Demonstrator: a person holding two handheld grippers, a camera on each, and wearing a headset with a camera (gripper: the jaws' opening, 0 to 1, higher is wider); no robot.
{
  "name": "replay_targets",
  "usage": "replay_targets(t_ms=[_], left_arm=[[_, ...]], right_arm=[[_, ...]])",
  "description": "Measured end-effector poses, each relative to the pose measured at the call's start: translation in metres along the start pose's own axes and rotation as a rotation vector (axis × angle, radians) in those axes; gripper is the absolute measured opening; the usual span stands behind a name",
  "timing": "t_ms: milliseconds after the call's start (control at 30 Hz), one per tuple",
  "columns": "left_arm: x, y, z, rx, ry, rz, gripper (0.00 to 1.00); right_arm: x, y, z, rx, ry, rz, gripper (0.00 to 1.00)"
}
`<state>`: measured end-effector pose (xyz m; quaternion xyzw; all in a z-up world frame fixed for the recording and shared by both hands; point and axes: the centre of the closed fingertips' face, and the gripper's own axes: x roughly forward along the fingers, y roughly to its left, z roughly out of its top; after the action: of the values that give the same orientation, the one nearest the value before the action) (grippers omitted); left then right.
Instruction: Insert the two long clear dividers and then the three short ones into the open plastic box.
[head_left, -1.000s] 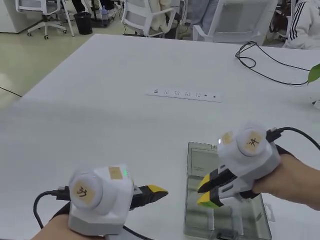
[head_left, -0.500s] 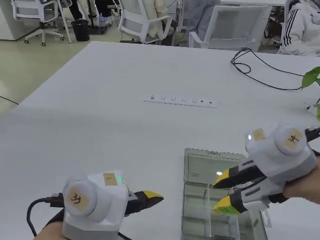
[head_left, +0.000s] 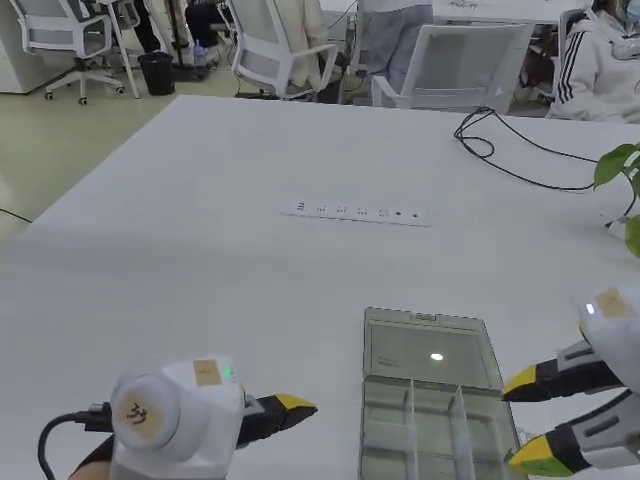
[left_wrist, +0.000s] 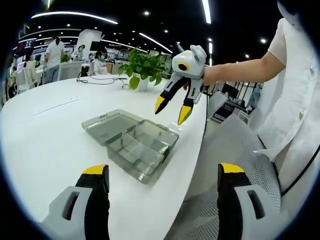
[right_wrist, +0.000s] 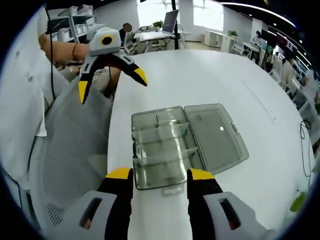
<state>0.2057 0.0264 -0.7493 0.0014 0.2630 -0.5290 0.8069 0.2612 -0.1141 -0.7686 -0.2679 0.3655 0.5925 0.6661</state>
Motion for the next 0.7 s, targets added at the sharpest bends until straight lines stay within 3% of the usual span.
replay_targets(t_ms=[367, 500, 700], left_arm=[[0.001, 0.000, 0.002, 0.002, 0.002, -0.005, 0.91], [0.001, -0.001, 0.003, 0.003, 0.003, -0.007, 0.91], [0.001, 0.000, 0.002, 0.000, 0.005, -0.005, 0.91]], right_arm=[[-0.014, -0.001, -0.067, 0.033, 0.115, -0.015, 0.50], [-0.018, -0.004, -0.094, 0.001, 0.183, -0.015, 0.51], [-0.015, -0.006, -0.119, -0.068, 0.287, -0.018, 0.51]])
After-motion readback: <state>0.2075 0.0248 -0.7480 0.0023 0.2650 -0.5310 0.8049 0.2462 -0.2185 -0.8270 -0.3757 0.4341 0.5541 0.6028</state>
